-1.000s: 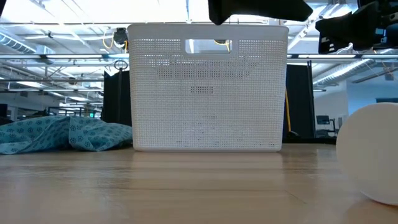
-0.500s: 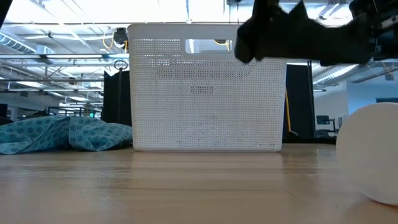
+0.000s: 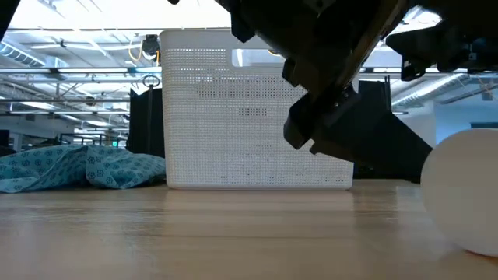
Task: Pick & place medical supplies in basket/bin
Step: Put the orange pill bottle into the white bin
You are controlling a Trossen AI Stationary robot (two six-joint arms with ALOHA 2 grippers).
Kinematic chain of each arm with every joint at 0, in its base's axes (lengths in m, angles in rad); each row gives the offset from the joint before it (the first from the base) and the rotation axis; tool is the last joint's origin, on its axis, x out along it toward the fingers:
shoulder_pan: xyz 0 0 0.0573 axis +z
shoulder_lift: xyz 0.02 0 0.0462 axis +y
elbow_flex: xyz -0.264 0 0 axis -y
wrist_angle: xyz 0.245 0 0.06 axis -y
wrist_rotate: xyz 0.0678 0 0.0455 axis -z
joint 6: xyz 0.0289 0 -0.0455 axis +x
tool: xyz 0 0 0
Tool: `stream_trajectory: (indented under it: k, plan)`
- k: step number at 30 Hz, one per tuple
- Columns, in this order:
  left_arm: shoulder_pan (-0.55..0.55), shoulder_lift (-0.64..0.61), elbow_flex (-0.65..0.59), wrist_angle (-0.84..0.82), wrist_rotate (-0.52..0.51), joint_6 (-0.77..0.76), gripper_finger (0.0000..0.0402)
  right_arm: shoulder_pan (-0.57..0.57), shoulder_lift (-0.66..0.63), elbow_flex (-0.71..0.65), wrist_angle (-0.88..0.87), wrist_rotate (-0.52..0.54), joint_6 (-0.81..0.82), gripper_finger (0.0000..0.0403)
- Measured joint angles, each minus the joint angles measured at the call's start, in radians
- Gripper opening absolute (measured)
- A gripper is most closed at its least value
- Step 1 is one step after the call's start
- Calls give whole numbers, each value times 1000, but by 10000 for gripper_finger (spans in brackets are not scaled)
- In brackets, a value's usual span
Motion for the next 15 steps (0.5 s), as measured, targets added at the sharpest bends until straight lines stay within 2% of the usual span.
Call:
stream_trajectory:
  k: [3,11,15]
  plan:
    - [-1,1,0,-5,0,-21,377,0,1,0,0,0,0,0]
    - [21,3,1,-164,-45,-32,376,0,0,-1,0,0,-14,0]
    - [37,3,1,-162,-41,19,376,0,0,-2,1,0,-23,0]
